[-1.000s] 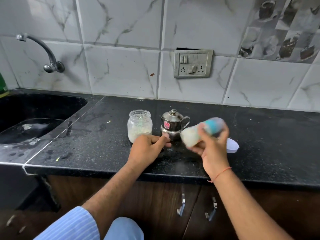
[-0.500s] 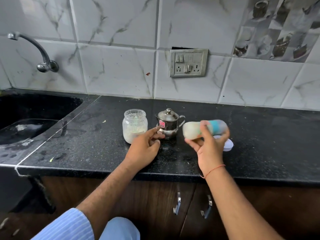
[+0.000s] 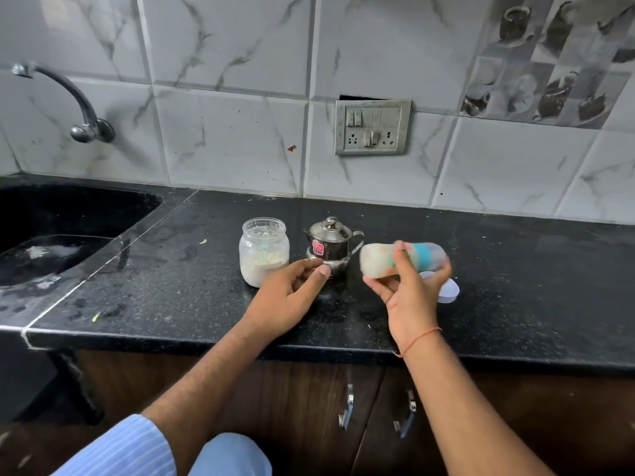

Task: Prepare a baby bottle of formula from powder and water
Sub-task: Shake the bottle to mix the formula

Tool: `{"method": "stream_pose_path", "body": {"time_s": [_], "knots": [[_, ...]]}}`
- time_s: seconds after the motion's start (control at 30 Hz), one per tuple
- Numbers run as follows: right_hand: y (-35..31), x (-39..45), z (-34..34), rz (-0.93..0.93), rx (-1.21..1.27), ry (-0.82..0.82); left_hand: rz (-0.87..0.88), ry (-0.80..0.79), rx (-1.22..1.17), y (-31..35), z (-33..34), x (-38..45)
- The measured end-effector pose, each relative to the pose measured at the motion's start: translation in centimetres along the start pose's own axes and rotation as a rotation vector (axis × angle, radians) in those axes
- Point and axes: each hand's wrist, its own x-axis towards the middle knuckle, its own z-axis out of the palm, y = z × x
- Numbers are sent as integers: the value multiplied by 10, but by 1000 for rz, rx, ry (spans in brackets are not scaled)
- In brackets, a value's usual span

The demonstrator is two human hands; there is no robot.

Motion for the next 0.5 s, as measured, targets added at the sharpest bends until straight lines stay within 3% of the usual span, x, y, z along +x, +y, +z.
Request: {"method": "stream_pose_path", "body": {"time_s": [0.03, 0.13, 0.27, 0.37, 0.5], "knots": [[-2, 0, 1, 23, 15, 1, 4, -10, -6, 1, 0, -1], [0, -9, 6, 40, -254, -247, 20, -94, 61, 1, 0, -4], [-4, 0, 1, 13, 56, 35, 55, -136, 170, 0, -2, -5], [-3, -7, 5, 51, -180, -208, 89, -144, 199, 0, -1, -5], [-2, -1, 2, 4, 2, -2, 86, -150, 209, 0, -3, -4]]}}
